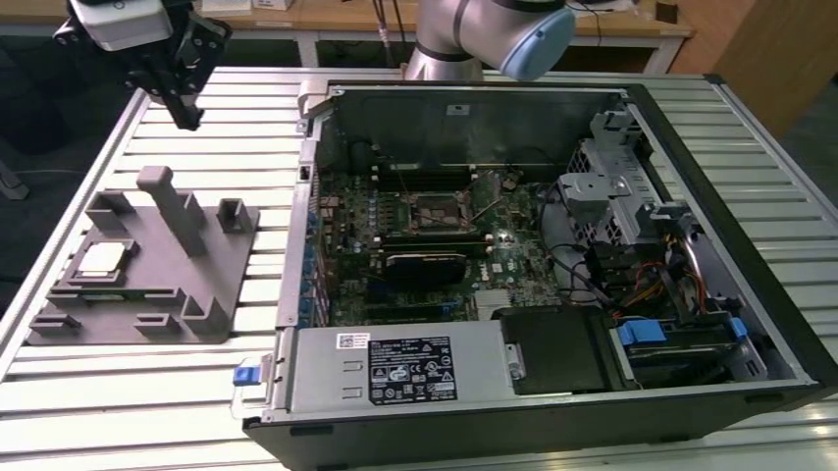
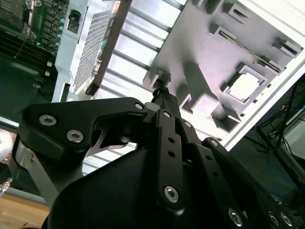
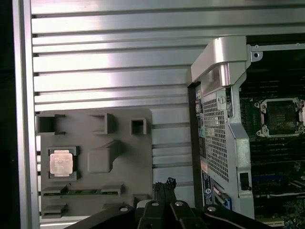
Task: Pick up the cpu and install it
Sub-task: 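Reach for the cpu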
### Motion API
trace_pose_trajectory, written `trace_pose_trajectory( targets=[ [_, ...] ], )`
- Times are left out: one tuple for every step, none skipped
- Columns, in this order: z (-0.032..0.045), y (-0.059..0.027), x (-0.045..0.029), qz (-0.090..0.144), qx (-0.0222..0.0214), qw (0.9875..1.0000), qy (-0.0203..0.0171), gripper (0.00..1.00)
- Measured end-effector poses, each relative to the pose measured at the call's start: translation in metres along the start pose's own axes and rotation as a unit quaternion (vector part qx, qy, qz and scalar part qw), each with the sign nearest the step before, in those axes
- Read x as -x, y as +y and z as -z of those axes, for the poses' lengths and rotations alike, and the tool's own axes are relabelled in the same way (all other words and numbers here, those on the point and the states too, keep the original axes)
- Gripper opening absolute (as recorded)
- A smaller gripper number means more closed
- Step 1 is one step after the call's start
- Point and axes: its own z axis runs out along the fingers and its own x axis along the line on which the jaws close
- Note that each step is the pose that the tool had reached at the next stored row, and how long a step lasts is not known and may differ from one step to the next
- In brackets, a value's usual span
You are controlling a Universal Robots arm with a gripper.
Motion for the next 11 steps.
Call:
trace_pose_trajectory(
  targets=[
    [0.0001,-0.0001,-0.0019,0.0,0.0,1.0,0.0,0.11],
    [0.0002,-0.0003,-0.0038,0.0,0.0,1.0,0.0,0.11],
    [0.0002,-0.0004,-0.0057,0.0,0.0,1.0,0.0,0.11],
    [0.0002,-0.0005,-0.0075,0.0,0.0,1.0,0.0,0.11],
    [0.0003,-0.0007,-0.0094,0.0,0.0,1.0,-0.0001,0.11],
    [0.0003,-0.0008,-0.0113,0.0,0.0,1.0,-0.0001,0.11],
    [0.0004,-0.001,-0.0132,0.0,0.0,1.0,-0.0001,0.11],
    [0.0005,-0.0011,-0.0149,0.0,0.0,1.0,0.0,0.11],
    [0.0005,-0.0012,-0.0167,0.0,0.0,1.0,-0.0001,0.11],
    [0.0006,-0.0014,-0.0187,0.0,0.0,1.0,0.0,0.11],
    [0.0006,-0.0015,-0.0204,0.0,0.0,1.0,-0.0001,0.11]
  ],
)
